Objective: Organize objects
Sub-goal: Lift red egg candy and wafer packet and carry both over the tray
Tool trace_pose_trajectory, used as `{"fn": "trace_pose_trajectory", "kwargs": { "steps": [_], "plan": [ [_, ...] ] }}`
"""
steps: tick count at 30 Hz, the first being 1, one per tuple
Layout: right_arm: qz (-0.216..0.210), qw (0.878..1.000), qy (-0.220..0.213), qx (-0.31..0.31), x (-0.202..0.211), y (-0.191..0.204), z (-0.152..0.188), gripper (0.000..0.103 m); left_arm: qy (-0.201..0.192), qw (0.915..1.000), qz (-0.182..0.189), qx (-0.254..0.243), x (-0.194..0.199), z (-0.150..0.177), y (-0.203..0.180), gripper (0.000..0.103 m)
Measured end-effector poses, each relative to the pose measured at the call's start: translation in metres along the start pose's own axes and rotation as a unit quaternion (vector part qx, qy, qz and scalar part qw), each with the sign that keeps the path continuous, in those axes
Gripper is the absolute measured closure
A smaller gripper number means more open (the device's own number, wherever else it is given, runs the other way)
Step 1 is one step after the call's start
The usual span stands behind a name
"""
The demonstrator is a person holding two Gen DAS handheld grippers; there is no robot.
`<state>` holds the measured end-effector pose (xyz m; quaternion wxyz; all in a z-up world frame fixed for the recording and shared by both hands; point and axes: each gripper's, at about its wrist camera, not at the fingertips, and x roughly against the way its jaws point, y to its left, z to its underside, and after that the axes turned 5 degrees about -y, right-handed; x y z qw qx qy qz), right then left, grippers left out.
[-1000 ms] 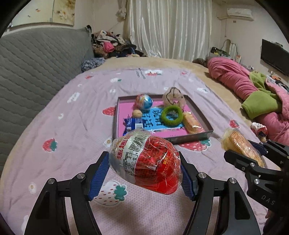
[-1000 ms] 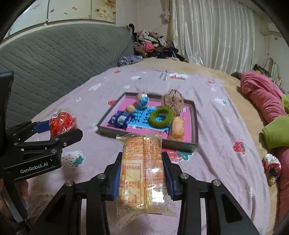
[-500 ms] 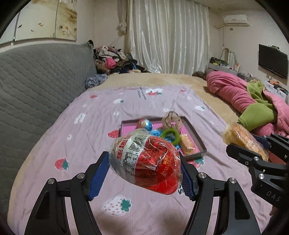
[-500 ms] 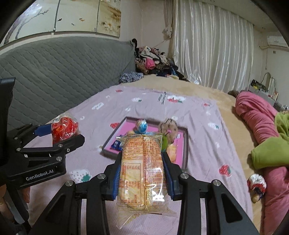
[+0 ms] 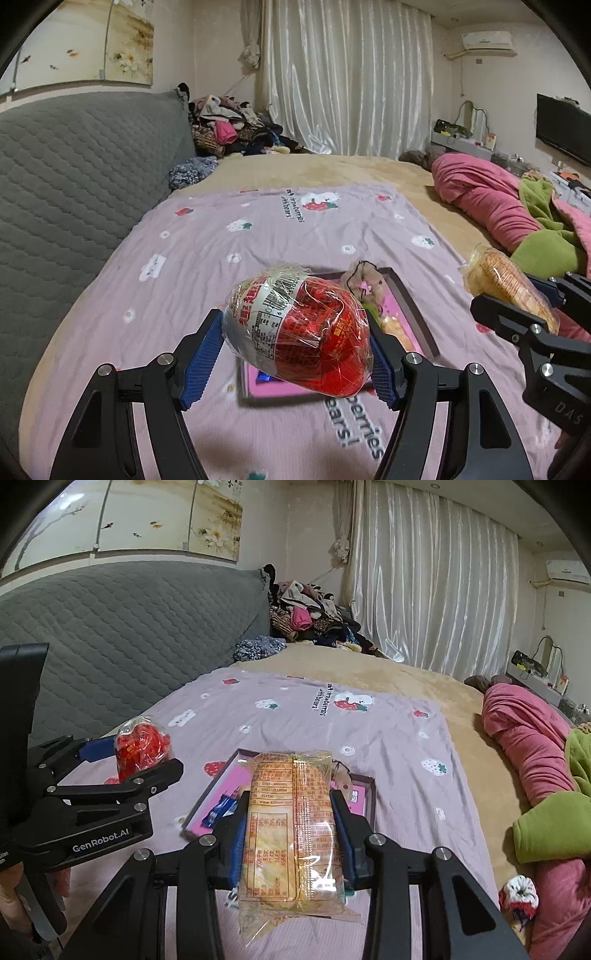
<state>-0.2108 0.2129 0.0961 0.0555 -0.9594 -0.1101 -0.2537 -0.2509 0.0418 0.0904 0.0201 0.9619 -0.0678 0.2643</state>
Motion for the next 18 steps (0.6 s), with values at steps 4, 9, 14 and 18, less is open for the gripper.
{"fn": "trace_pose_trajectory", "kwargs": {
  "steps": [4, 9, 14, 18],
  "plan": [
    [-0.002, 1.000, 0.006, -0.004, -0.031, -0.008, -0.001, 0.063, 0.003, 1.0000, -0.001, -0.005, -0.035, -0.009, -0.004, 0.030],
    [-0.006, 1.000, 0.017, -0.018, -0.075, -0.017, 0.005, 0.063, 0.014, 0.9998, -0.012, -0.004, -0.079, -0.004, -0.004, 0.030],
    [-0.011, 0.999, 0.034, -0.029, -0.117, -0.019, 0.026, 0.063, 0.035, 0.9989, -0.030, -0.008, -0.124, 0.017, 0.004, 0.030],
    [-0.014, 0.998, 0.055, -0.032, -0.145, -0.017, 0.047, 0.063, 0.050, 0.9982, -0.029, -0.013, -0.153, 0.038, 0.004, 0.030]
  ]
}}
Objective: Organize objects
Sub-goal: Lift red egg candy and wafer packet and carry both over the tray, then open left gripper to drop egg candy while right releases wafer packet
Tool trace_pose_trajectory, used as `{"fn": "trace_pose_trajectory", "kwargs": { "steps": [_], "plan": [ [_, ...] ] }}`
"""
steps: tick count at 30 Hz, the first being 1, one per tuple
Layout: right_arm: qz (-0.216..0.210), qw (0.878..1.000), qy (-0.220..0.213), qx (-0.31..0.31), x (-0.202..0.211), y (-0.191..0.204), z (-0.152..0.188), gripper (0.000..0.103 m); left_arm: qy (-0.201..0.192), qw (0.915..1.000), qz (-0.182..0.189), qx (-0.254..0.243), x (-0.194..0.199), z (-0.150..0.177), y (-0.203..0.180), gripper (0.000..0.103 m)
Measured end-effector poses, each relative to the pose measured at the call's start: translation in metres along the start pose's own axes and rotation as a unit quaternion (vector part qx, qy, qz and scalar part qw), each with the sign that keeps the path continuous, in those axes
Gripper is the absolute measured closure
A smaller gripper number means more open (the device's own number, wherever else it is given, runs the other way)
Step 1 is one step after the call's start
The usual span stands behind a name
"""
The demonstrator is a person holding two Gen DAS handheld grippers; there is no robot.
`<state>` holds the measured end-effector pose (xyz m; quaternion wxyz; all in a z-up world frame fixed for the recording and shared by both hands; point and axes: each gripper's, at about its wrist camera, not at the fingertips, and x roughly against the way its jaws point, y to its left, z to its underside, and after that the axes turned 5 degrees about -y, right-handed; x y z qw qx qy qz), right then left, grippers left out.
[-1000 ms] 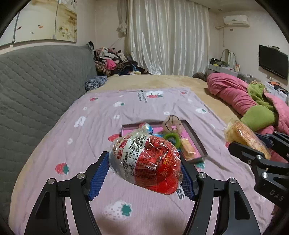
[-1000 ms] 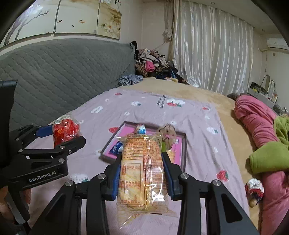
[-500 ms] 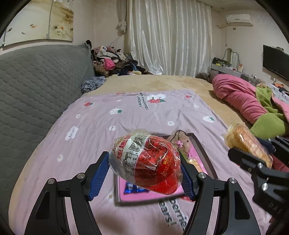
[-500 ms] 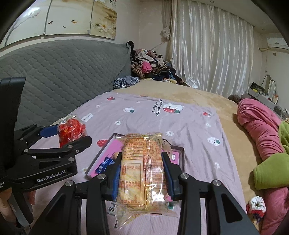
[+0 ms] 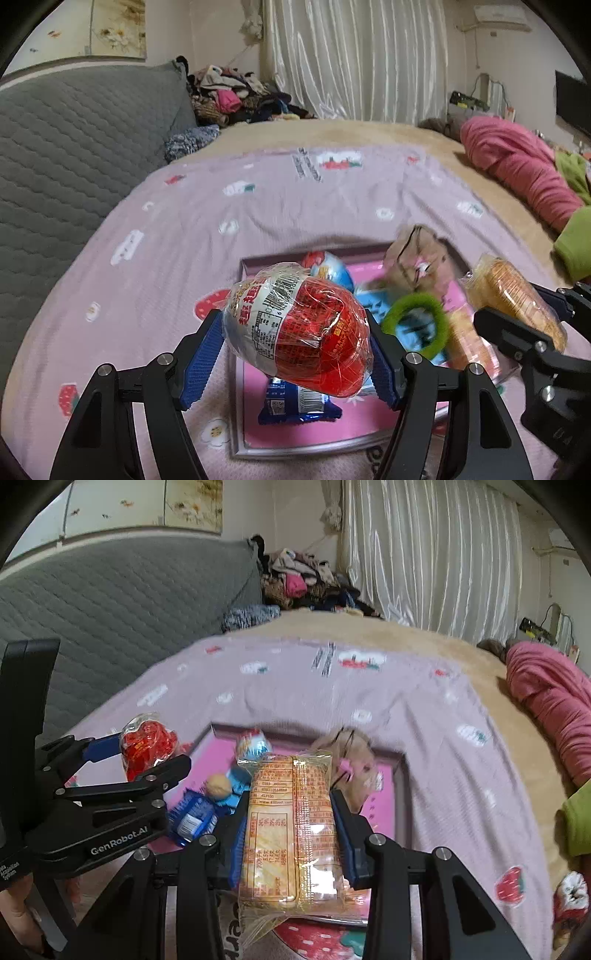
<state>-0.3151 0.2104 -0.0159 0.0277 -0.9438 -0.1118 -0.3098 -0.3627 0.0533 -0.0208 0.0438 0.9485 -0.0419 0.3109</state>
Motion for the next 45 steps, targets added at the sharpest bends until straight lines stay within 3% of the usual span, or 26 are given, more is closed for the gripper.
{"fn": "trace_pose_trajectory", "kwargs": {
  "steps": [7, 14, 24, 28, 39, 45],
  "plan": [
    [0.006, 1.000, 0.029, 0.009, -0.042, 0.001, 0.026, 0.063, 0.015, 0.9997, 0.020, 0.002, -0.036, 0.026, -0.007, 0.030],
    [0.016, 0.998, 0.050, 0.021, -0.079, 0.001, 0.043, 0.063, 0.027, 0.9994, 0.024, 0.001, -0.066, 0.028, -0.003, 0.030],
    [0.024, 0.998, 0.052, 0.030, -0.087, 0.003, 0.049, 0.062, 0.034, 0.9991, 0.026, 0.000, -0.076, 0.030, -0.004, 0.030],
    [0.029, 0.998, 0.052, 0.031, -0.085, 0.003, 0.048, 0.046, 0.039, 0.9990, 0.023, 0.000, -0.077, 0.031, -0.005, 0.030],
    [0.033, 0.997, 0.049, 0.042, -0.078, 0.007, 0.047, 0.036, 0.043, 0.9988, 0.025, 0.002, -0.079, 0.033, -0.002, 0.029],
    [0.038, 0.998, 0.037, 0.033, -0.065, 0.001, 0.044, 0.026, 0.040, 0.9990, 0.019, 0.004, -0.069, 0.033, 0.000, 0.025]
  ]
}}
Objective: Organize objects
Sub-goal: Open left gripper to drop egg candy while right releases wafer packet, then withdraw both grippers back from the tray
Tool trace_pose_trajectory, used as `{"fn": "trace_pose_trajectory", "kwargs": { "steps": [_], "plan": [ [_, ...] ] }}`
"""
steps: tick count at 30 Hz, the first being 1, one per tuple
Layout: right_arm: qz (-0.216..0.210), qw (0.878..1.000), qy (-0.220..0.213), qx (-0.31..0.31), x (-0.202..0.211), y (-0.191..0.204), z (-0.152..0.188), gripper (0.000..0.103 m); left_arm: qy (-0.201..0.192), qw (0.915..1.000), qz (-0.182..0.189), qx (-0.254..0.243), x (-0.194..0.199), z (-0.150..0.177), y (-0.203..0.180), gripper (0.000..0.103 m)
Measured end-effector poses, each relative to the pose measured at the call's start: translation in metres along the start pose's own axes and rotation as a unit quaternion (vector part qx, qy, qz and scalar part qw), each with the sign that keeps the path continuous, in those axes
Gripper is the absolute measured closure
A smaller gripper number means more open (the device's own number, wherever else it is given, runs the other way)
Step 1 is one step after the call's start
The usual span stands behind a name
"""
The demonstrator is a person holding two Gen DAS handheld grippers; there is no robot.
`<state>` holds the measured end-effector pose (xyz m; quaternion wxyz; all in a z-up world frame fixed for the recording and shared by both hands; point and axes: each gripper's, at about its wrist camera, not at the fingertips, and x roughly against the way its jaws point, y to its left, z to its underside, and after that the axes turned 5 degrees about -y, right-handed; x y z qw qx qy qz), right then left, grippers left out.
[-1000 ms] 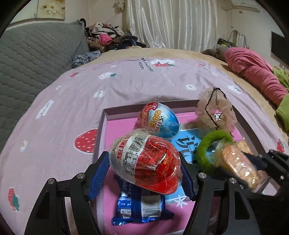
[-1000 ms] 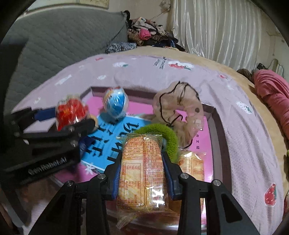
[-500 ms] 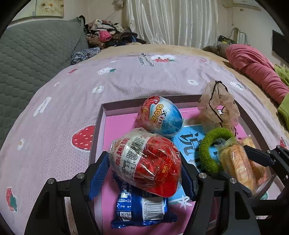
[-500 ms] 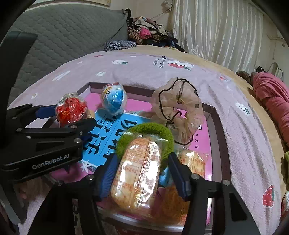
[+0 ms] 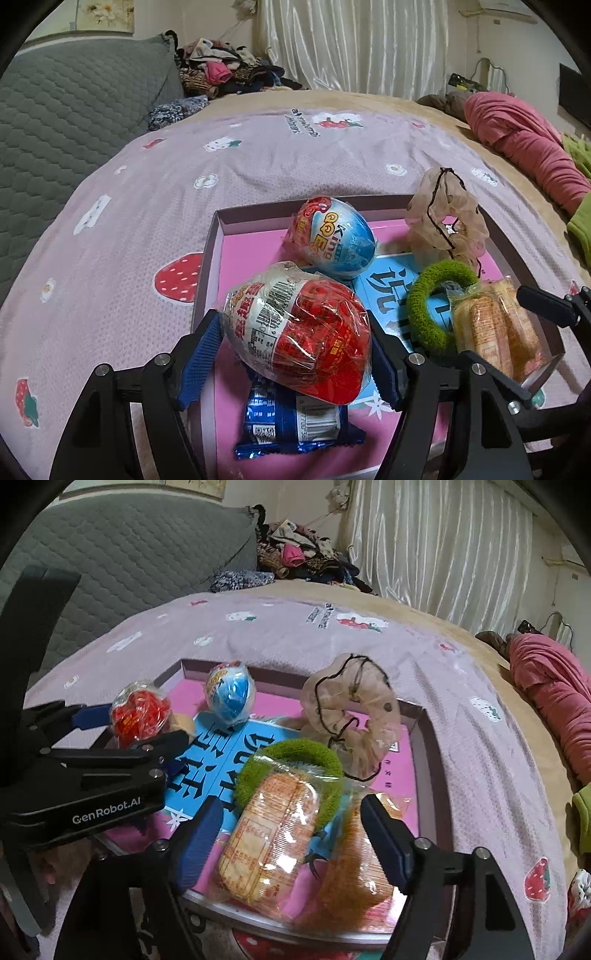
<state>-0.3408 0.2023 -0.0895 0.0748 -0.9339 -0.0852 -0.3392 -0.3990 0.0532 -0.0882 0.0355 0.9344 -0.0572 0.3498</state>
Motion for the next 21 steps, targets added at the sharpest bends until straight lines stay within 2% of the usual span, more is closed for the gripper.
{"fn": "trace_pose_trajectory", "kwargs": {
  "steps": [21],
  "plan": [
    [0.014, 1.000, -0.005, -0.019, 0.008, -0.013, -0.001, 0.014, -0.023, 0.9997, 0.000, 0.010, 0.021, -0.001, 0.001, 0.020]
  ]
}}
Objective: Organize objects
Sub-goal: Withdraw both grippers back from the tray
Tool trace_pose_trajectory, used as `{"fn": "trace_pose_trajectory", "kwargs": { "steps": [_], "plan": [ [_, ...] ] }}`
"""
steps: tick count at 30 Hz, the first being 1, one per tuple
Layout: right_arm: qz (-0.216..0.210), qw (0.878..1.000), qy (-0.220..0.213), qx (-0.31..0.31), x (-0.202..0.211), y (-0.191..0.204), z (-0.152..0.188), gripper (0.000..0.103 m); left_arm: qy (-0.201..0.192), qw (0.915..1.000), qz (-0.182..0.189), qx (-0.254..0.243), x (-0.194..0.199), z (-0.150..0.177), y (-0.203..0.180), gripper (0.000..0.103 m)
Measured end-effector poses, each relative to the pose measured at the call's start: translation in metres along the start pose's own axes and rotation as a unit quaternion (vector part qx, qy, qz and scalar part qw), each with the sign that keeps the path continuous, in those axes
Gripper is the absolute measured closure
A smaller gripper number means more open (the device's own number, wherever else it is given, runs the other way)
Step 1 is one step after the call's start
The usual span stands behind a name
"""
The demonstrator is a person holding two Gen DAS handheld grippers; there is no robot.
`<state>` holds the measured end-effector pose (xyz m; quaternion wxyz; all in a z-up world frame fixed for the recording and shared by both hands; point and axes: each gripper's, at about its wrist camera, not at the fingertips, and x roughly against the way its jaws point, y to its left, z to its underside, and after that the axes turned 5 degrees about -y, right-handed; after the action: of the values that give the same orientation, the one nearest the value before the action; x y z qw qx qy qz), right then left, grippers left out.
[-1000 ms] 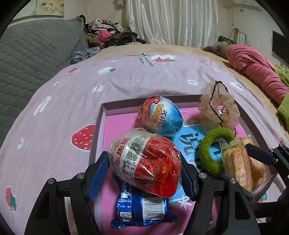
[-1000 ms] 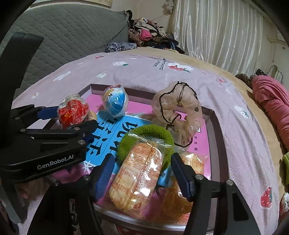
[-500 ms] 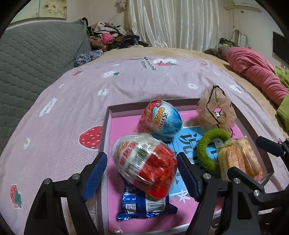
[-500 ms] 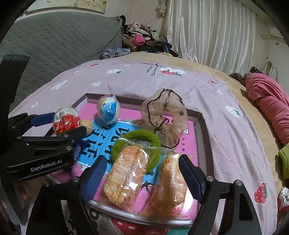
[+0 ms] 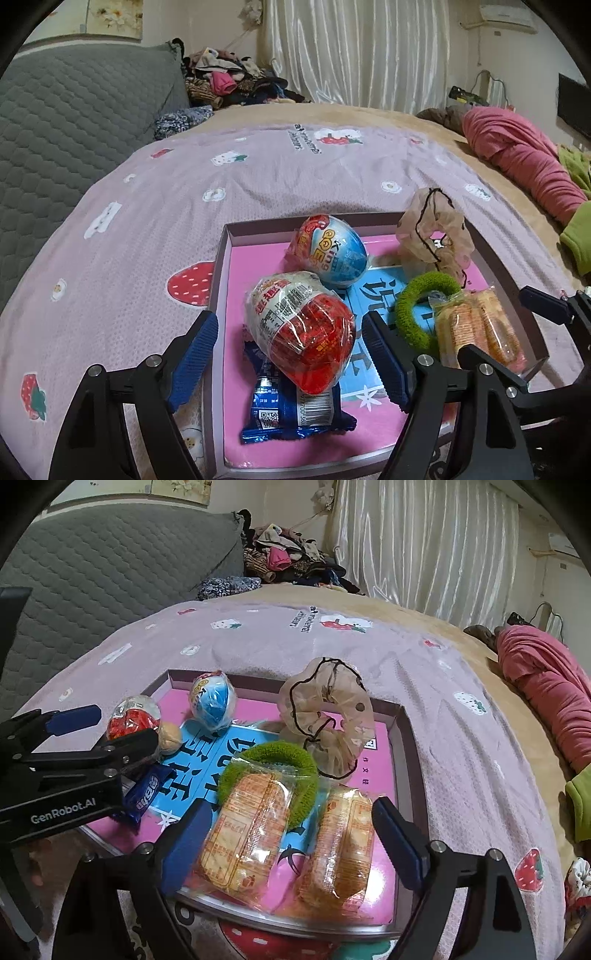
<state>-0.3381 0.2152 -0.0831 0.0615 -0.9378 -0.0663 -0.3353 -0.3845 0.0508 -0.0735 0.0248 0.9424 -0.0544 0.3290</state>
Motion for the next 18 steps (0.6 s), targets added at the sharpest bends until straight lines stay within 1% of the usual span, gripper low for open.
{"fn": "trace_pose_trajectory", "kwargs": {
  "steps": [3, 8, 10, 15, 17, 18],
  "plan": [
    [-0.001, 1.000, -0.003, -0.003, 0.002, -0.001, -0.001, 0.014, -0.001, 1.0000, 0.000, 0.002, 0.003, 0.000, 0.000, 0.018],
    [-0.002, 1.000, -0.011, -0.010, 0.006, -0.004, -0.002, 0.013, -0.007, 0.9999, -0.001, 0.011, 0.013, -0.002, 0.002, 0.018],
    [0.001, 1.000, -0.014, -0.011, 0.009, -0.004, -0.002, 0.012, -0.011, 0.9999, -0.003, 0.011, 0.018, -0.002, 0.003, 0.017],
    [0.003, 0.999, -0.031, -0.017, 0.021, -0.008, -0.007, 0.011, -0.014, 0.9997, -0.005, 0.017, 0.030, -0.003, 0.005, 0.017],
    [0.006, 0.999, -0.040, -0.018, 0.028, -0.009, -0.009, 0.007, -0.015, 0.9997, -0.006, 0.020, 0.035, -0.003, 0.004, 0.017],
    [0.009, 0.999, -0.045, -0.019, 0.031, -0.010, -0.010, 0.003, -0.017, 0.9996, -0.004, 0.021, 0.037, -0.003, 0.005, 0.017]
  ]
}}
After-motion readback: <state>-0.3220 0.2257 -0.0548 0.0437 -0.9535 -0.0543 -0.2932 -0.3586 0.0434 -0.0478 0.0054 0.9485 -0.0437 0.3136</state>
